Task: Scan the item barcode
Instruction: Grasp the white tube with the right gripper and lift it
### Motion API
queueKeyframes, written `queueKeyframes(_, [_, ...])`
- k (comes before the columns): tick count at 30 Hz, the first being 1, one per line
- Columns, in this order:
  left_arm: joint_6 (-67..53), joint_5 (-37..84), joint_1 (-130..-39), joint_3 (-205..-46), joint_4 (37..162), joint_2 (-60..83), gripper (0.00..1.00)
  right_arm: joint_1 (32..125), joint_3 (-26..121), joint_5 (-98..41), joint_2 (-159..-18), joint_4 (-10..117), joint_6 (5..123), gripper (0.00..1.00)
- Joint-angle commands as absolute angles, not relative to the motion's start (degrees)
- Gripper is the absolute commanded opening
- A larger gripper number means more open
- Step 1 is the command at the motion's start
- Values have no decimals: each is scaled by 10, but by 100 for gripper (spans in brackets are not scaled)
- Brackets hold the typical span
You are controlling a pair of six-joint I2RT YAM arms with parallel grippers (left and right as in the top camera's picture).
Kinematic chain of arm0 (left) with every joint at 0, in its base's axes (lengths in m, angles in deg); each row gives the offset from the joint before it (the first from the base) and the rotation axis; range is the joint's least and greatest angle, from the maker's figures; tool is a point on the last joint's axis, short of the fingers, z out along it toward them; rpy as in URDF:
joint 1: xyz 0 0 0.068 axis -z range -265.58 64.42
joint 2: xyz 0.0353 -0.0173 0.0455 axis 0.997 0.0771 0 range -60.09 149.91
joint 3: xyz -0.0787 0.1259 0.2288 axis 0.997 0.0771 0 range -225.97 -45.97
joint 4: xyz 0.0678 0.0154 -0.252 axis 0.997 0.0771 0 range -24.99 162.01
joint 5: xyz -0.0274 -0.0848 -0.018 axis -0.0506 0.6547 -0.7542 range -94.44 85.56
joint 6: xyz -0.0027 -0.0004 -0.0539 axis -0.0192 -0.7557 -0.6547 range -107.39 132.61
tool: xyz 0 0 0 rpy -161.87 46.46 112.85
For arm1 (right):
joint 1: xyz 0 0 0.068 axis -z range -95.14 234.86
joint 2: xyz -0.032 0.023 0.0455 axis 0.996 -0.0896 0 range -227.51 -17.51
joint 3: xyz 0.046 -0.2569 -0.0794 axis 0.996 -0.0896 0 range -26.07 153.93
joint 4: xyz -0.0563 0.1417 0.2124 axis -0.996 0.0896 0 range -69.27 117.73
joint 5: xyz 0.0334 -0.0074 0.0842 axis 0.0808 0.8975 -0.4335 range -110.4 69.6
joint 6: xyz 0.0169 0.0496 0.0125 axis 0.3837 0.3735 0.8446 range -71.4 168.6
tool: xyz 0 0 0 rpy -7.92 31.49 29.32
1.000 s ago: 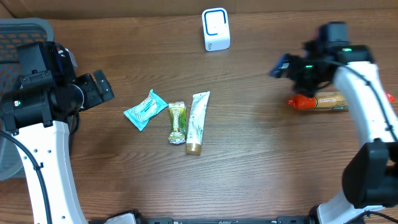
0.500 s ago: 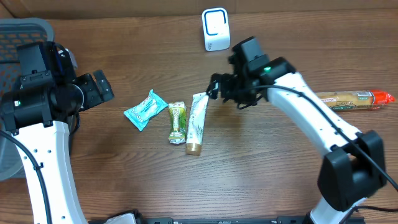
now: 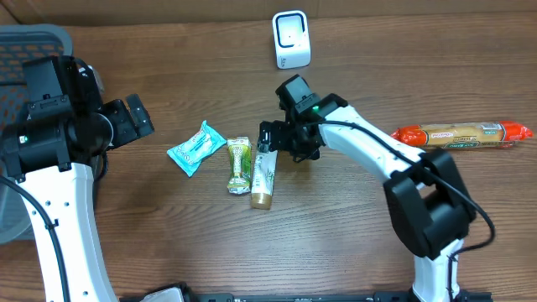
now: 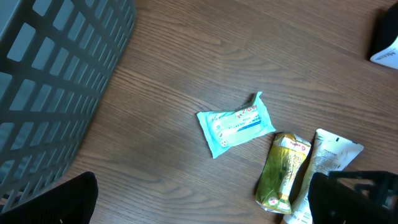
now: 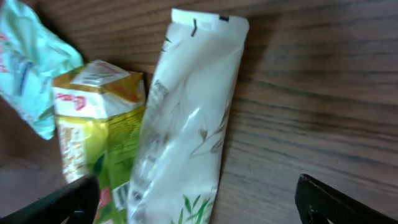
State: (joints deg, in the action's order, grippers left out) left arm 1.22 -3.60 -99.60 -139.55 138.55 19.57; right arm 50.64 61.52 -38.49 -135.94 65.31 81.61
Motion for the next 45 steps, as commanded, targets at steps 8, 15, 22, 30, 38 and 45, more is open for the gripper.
queueKeyframes(8, [23,-34,-998,-1406,1385,194,99,495,612,-395,-1388,612,856,94])
queueKeyframes(15, [23,-34,-998,-1406,1385,194,100,496,612,-395,-1401,610,874,61])
queueKeyframes(22, [23,-34,-998,-1406,1385,194,99,517,623,-395,-1400,633,870,36])
queueKeyframes(30, [23,-34,-998,-1406,1385,194,100,582,654,-396,-1386,745,770,35])
queueKeyframes(38, [23,-34,-998,-1406,1385,194,99,664,658,-414,-1386,788,713,4])
queueKeyframes(45, [23,-34,-998,-1406,1385,194,100,692,658,-449,-1386,748,770,7])
